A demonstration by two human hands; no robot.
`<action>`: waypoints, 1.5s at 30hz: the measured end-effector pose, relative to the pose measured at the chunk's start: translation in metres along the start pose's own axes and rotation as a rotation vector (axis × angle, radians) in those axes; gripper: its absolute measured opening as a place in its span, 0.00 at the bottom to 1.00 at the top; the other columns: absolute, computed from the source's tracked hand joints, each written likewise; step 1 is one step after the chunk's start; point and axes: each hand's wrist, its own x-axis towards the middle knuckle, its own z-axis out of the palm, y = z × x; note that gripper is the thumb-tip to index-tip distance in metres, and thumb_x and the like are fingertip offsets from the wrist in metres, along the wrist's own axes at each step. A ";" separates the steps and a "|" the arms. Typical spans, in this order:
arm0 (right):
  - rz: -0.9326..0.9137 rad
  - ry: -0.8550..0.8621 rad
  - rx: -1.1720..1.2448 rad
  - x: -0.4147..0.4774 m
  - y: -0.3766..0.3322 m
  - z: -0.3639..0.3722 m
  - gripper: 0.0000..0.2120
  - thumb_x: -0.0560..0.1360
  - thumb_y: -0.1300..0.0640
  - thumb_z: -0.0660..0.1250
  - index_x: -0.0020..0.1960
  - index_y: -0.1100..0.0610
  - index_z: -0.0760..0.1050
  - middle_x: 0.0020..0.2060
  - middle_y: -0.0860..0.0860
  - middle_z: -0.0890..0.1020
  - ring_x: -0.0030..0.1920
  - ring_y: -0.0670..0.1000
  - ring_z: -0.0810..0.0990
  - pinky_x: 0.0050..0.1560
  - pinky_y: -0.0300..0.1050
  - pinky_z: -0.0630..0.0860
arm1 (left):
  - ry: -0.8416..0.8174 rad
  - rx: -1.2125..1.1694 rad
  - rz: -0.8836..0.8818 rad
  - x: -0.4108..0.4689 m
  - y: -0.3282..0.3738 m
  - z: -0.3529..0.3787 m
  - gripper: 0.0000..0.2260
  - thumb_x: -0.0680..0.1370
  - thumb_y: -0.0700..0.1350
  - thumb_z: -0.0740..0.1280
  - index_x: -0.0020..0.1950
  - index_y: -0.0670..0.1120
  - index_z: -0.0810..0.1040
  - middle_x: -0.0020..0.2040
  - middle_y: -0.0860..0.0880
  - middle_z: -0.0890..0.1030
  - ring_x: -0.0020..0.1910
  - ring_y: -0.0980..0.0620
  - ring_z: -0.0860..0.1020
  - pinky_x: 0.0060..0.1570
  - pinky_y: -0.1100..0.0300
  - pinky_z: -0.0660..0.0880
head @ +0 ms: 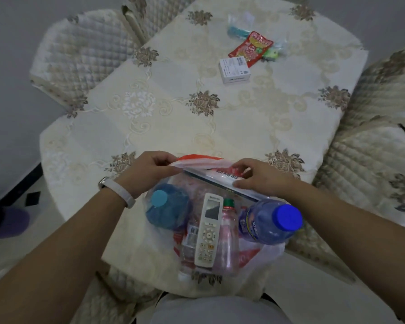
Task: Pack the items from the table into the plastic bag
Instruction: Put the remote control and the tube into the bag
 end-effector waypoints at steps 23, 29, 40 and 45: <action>-0.076 0.308 0.165 -0.073 0.031 -0.059 0.07 0.74 0.61 0.68 0.43 0.50 0.80 0.37 0.45 0.80 0.38 0.45 0.77 0.41 0.39 0.72 | 0.326 -0.057 -0.145 -0.032 0.004 0.022 0.06 0.76 0.38 0.69 0.46 0.49 0.83 0.44 0.53 0.81 0.42 0.58 0.77 0.40 0.67 0.72; -0.050 0.276 -0.107 -0.103 0.034 -0.043 0.08 0.76 0.60 0.65 0.52 0.53 0.80 0.42 0.45 0.77 0.45 0.47 0.76 0.45 0.40 0.68 | 0.318 -0.121 -0.114 -0.042 -0.007 0.018 0.07 0.77 0.40 0.68 0.52 0.46 0.84 0.53 0.46 0.82 0.52 0.51 0.78 0.50 0.59 0.76; -0.008 0.548 -0.189 -0.186 0.021 0.010 0.14 0.77 0.58 0.67 0.61 0.60 0.77 0.52 0.53 0.79 0.52 0.54 0.78 0.51 0.41 0.69 | 0.471 0.026 0.023 -0.128 -0.056 0.014 0.11 0.80 0.43 0.65 0.61 0.46 0.79 0.57 0.50 0.79 0.57 0.51 0.76 0.55 0.57 0.70; 0.040 0.590 -0.245 -0.233 0.011 0.045 0.15 0.77 0.52 0.66 0.62 0.57 0.77 0.53 0.49 0.78 0.47 0.52 0.78 0.52 0.48 0.74 | 0.405 0.263 0.247 -0.183 -0.077 0.038 0.12 0.78 0.40 0.67 0.62 0.45 0.78 0.57 0.51 0.77 0.59 0.51 0.74 0.59 0.58 0.68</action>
